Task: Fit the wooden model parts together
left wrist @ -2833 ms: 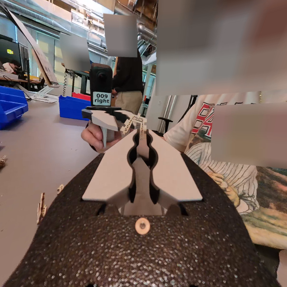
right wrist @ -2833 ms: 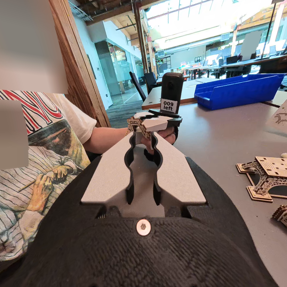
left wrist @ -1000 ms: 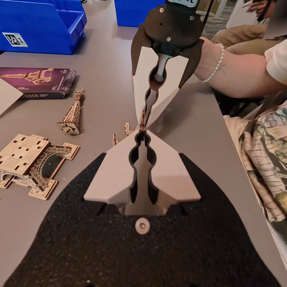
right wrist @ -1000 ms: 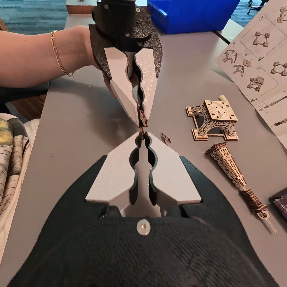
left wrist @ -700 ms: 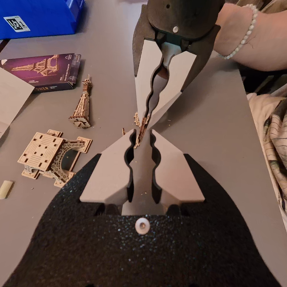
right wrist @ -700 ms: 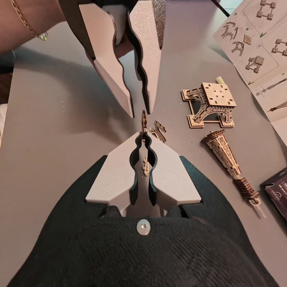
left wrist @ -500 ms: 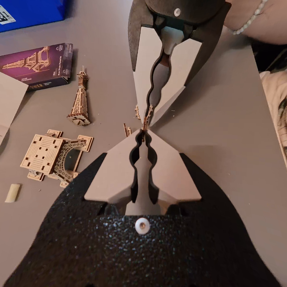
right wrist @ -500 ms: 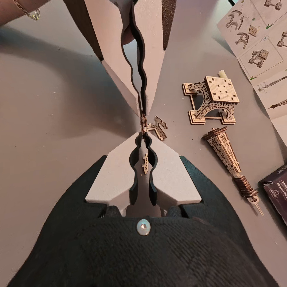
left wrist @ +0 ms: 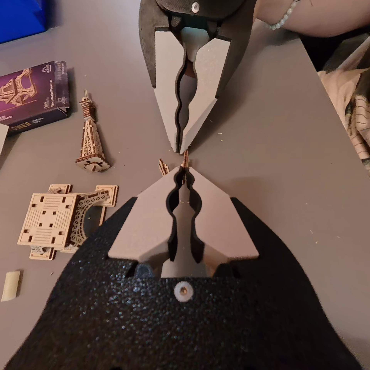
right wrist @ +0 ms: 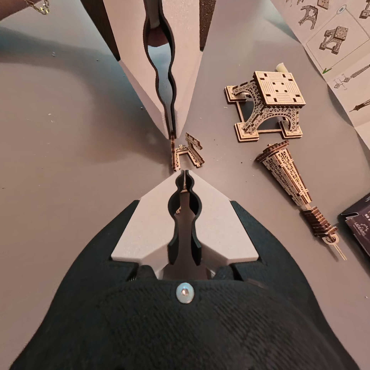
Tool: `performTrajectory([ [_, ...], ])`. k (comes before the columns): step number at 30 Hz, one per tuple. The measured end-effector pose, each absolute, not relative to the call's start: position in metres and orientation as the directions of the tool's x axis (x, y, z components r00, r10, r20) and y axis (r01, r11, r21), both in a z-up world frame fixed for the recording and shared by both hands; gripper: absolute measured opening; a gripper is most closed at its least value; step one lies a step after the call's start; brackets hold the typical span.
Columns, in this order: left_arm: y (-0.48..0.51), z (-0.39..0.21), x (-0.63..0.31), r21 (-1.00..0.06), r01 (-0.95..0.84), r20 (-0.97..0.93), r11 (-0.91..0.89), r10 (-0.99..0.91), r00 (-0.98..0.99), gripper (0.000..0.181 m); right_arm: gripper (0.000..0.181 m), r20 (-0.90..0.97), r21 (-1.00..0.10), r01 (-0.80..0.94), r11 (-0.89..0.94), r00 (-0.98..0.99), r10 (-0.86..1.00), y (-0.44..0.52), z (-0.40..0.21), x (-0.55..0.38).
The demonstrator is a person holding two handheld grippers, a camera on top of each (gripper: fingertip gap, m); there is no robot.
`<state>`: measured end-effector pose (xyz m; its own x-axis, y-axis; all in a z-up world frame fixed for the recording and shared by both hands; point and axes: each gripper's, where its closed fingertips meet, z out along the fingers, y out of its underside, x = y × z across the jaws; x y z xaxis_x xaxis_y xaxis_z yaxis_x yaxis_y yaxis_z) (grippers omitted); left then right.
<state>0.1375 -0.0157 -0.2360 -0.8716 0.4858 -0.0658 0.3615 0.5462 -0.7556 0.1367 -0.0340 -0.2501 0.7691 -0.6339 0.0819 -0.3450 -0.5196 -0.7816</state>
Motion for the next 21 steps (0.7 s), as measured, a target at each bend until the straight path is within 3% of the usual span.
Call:
performTrajectory([
  [10, -0.017, -0.241, 0.14, -0.756, 0.352, -0.037, 0.552, 0.502, -0.864, 0.001, 0.001, 0.018, -0.807, -0.36, -0.469, 0.778, -0.628, -0.026, -0.248, 0.137],
  [17, -0.019, -0.241, 0.138, -0.773, 0.338, -0.033, 0.536, 0.498, -0.867, 0.001, 0.025, -0.005, -0.765, -0.404, -0.501, 0.782, -0.623, -0.028, -0.257, 0.135],
  [21, -0.018, -0.241, 0.138, -0.784, 0.323, -0.027, 0.531, 0.49, -0.871, 0.001, 0.017, 0.006, -0.755, -0.404, -0.517, 0.784, -0.621, -0.027, -0.261, 0.139],
])
